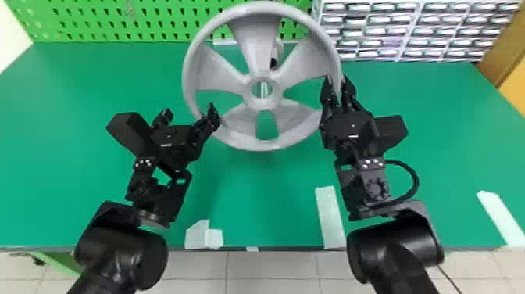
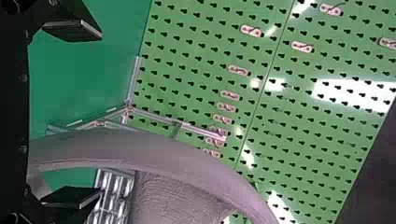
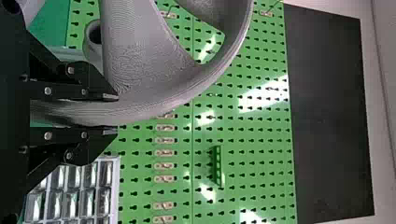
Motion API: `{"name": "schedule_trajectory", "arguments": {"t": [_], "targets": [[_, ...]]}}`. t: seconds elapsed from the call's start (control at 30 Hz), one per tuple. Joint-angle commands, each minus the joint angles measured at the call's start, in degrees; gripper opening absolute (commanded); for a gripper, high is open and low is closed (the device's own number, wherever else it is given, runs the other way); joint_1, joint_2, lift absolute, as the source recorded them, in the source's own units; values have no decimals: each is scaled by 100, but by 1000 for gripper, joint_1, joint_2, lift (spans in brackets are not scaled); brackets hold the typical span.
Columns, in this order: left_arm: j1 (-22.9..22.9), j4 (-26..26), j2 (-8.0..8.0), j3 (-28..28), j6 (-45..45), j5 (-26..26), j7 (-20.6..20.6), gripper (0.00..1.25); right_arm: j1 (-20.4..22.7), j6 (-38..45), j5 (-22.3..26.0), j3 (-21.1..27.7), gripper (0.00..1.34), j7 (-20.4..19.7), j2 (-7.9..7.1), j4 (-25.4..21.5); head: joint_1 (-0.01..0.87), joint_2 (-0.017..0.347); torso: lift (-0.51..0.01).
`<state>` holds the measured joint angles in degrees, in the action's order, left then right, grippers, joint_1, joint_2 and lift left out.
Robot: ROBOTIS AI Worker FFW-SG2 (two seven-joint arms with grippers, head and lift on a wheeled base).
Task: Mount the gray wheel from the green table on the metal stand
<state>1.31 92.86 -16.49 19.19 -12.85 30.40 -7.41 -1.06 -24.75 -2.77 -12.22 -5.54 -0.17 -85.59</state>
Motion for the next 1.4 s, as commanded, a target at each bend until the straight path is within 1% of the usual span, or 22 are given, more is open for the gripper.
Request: {"name": "schedule_trajectory", "arguments": {"t": [0.0,0.23,0.33,0.53,0.7,0.87,0.97,1.1,1.3,1.37], "targets": [[-96,-111,93,-74,-34,1,161,1134,-35,-83,-21,53,279,0,9,60,868,52,-93],[-149,-190,216,-188,-34,-8,319,1131,-79,-153,-48,70,279,-53,23,86,868,52,-93],[-202,-286,251,-188,-34,115,425,1111,-79,-206,-48,79,279,-62,23,86,868,52,-93],[-316,-480,339,-249,-43,300,706,960,-61,-250,-48,61,279,-70,23,86,868,52,-93],[-413,-585,374,-232,-43,502,864,890,-53,-294,-48,61,279,-70,23,86,868,52,-93],[-501,-647,374,-188,-43,511,979,821,-53,-311,-48,35,279,-70,23,86,868,52,-93],[-553,-673,374,-153,-43,520,1005,793,-53,-320,-57,9,279,-70,17,86,868,52,-93],[-597,-708,374,-126,-43,529,1005,710,-44,-338,-65,-9,279,-70,17,86,868,52,-93],[-668,-735,383,-82,-43,529,1040,629,-44,-338,-92,-18,279,-70,9,86,868,52,-93],[-668,-735,383,-74,-43,520,1075,555,-44,-338,-92,-9,279,-70,9,86,868,52,-93]]}}
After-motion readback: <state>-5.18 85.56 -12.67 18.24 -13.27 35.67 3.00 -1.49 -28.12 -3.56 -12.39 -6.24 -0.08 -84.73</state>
